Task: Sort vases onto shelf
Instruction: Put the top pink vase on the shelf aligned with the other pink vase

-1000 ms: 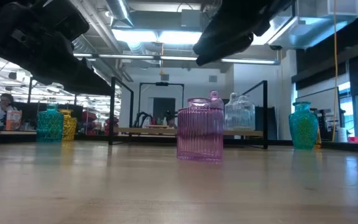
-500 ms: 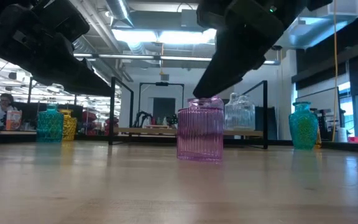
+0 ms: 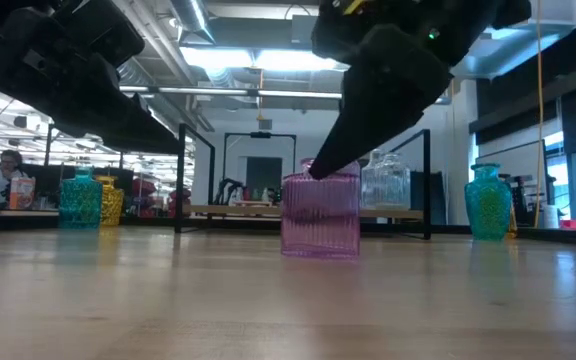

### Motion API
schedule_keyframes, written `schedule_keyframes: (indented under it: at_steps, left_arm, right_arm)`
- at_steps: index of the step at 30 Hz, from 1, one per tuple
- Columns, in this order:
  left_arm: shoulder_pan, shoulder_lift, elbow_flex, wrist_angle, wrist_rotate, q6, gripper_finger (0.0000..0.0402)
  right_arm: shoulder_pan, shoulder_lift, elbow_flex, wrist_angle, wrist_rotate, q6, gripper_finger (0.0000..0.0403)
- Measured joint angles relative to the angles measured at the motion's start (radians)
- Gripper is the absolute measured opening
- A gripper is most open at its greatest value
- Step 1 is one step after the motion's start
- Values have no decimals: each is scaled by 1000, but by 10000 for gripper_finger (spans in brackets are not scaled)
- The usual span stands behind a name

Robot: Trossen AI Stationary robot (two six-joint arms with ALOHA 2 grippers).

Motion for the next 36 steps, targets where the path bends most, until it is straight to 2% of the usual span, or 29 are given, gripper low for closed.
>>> schedule_keyframes:
  at_steps: [7, 11, 23, 32, 36]
  left_arm:
    - [0, 0, 0, -4, -1, 0, 162]
    - [0, 0, 0, -5, -1, 0, 162]
    - [0, 0, 0, -6, -1, 0, 162]
    - [0, 0, 0, -6, -1, 0, 162]
    - [0, 0, 0, -6, -1, 0, 162]
  right_arm:
    - [2, 0, 2, 6, 1, -5, 155]
    - [2, -1, 3, 4, 2, -7, 135]
    - [2, -17, 0, -22, 26, -44, 125]
    - [-9, -131, -2, -122, 45, -117, 124]
    - [-48, -186, -2, -170, 54, -149, 124]
